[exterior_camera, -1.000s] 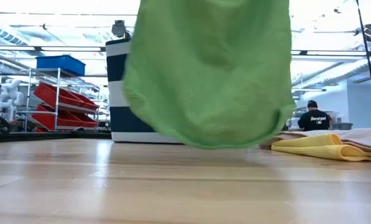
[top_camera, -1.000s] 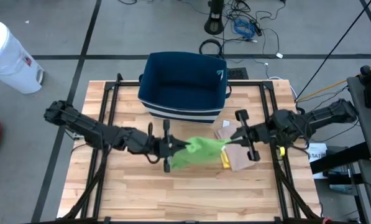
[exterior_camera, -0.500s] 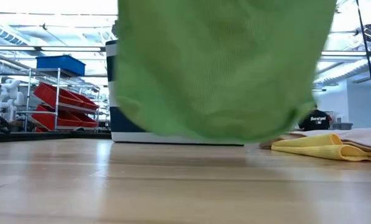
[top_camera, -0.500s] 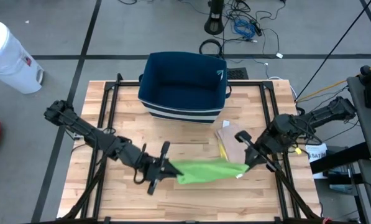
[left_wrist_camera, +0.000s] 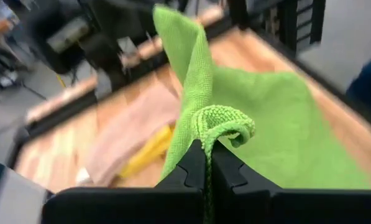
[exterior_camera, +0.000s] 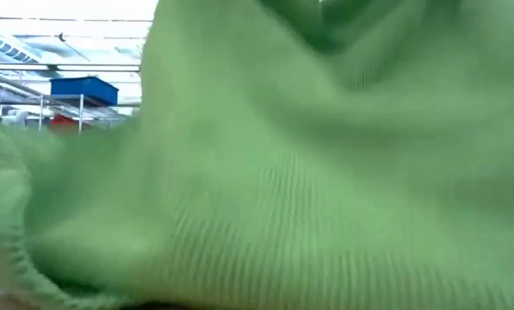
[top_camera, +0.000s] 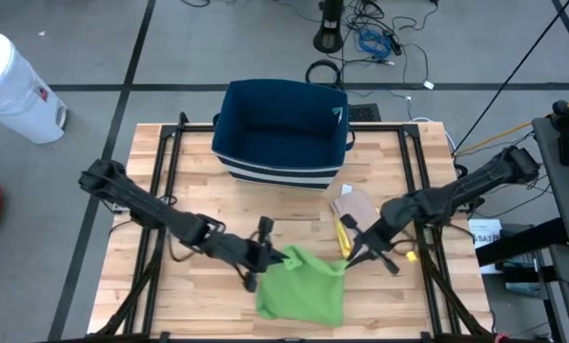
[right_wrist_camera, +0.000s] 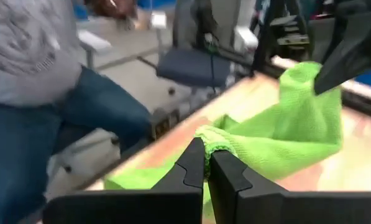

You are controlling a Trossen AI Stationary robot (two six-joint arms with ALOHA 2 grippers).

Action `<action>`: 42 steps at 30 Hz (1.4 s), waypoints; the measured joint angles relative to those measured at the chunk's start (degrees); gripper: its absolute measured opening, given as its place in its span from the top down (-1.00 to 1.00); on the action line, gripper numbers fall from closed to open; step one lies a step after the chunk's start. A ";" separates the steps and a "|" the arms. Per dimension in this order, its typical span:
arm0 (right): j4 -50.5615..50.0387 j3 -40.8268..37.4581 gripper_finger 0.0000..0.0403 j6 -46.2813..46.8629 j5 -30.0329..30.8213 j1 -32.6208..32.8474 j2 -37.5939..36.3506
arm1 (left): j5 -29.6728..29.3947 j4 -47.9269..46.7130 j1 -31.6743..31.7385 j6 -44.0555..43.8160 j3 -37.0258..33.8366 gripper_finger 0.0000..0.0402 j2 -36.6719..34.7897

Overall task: Fold towel
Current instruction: Fold the green towel

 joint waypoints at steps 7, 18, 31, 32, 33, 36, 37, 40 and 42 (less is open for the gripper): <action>-5.11 -0.02 1.00 -9.10 11.26 -1.24 3.07 | -5.16 0.03 2.15 0.80 0.00 1.00 2.72; -9.01 -0.02 1.00 -18.62 24.54 -3.50 -4.40 | -14.75 -1.08 3.14 3.47 0.00 1.00 2.72; -15.41 -0.02 1.00 -15.95 19.80 -9.03 1.29 | -5.91 -5.96 9.06 -1.03 0.00 1.00 4.82; -15.39 -0.02 1.00 -15.67 18.18 -9.03 1.61 | -4.91 -6.92 9.10 -1.25 -0.10 1.00 5.05; -15.44 -0.02 1.00 -15.56 16.53 -9.03 1.91 | -3.70 -6.97 9.08 -1.29 -0.43 1.00 5.63; -16.24 -0.04 1.00 -14.11 12.89 -9.01 2.28 | 0.15 -6.82 8.91 -0.76 -1.95 1.00 6.26; -16.36 -0.07 1.00 -13.50 11.83 -8.99 2.36 | 1.65 -6.87 8.91 -0.74 -2.65 1.00 6.24; -17.04 -0.07 1.00 -12.08 8.84 -8.31 2.39 | 3.27 -6.01 8.77 -0.73 -4.99 1.00 6.18; -17.08 -0.07 1.00 -11.65 6.74 -7.72 2.42 | 4.36 -5.22 8.62 -0.69 -6.68 1.00 6.17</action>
